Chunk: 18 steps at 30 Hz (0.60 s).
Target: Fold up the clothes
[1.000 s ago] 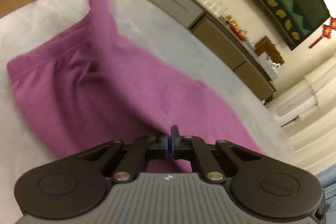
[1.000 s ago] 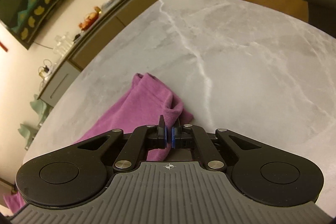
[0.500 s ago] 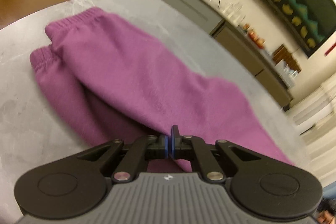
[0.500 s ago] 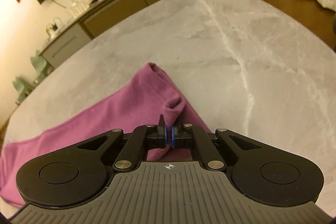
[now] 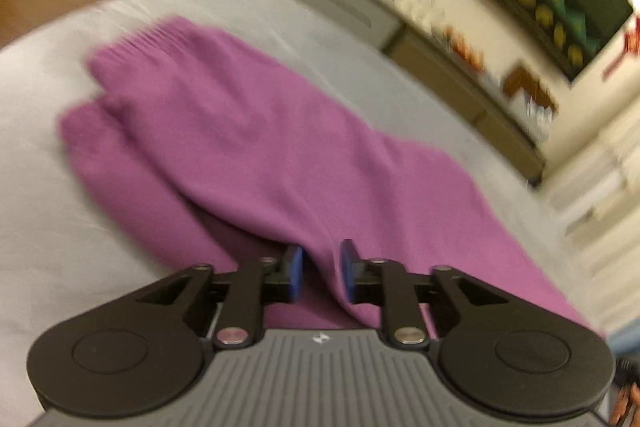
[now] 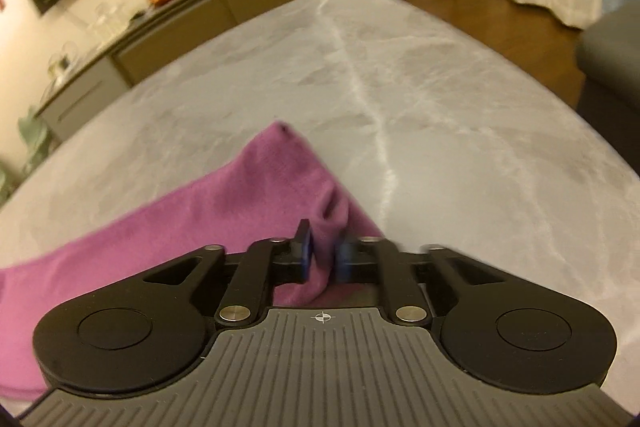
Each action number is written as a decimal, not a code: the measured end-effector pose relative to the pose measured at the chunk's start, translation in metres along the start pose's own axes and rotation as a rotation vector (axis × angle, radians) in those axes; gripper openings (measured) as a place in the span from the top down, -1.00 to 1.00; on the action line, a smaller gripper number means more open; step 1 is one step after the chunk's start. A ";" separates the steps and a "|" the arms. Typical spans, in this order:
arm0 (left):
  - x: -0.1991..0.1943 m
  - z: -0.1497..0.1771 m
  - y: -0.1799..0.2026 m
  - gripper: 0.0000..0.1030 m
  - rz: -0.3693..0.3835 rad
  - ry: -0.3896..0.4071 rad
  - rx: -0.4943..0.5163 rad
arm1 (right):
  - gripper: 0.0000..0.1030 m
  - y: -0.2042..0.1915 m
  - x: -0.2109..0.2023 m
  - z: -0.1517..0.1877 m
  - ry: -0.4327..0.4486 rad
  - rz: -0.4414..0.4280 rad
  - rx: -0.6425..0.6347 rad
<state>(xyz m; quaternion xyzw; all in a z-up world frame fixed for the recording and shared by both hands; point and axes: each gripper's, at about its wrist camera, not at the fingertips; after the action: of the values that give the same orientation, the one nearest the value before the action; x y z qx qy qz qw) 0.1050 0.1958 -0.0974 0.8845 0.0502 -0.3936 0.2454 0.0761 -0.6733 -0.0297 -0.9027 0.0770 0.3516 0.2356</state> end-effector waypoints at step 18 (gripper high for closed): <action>-0.019 -0.024 -0.072 0.99 -0.026 0.049 -0.219 | -0.10 -0.172 0.010 0.062 -0.158 -0.094 -0.426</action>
<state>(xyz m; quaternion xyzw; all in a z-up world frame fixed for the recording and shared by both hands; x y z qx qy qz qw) 0.0873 0.2723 -0.0984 0.8610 0.1103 -0.3672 0.3342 0.0991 -0.4928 -0.0128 -0.9044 -0.0598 0.4180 0.0613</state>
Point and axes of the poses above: each gripper's, at about its wrist camera, not at the fingertips, and x roughly the way its jaws point, y to its right, z to its underside, and after that the axes turned 9 degrees about -z, right-handed
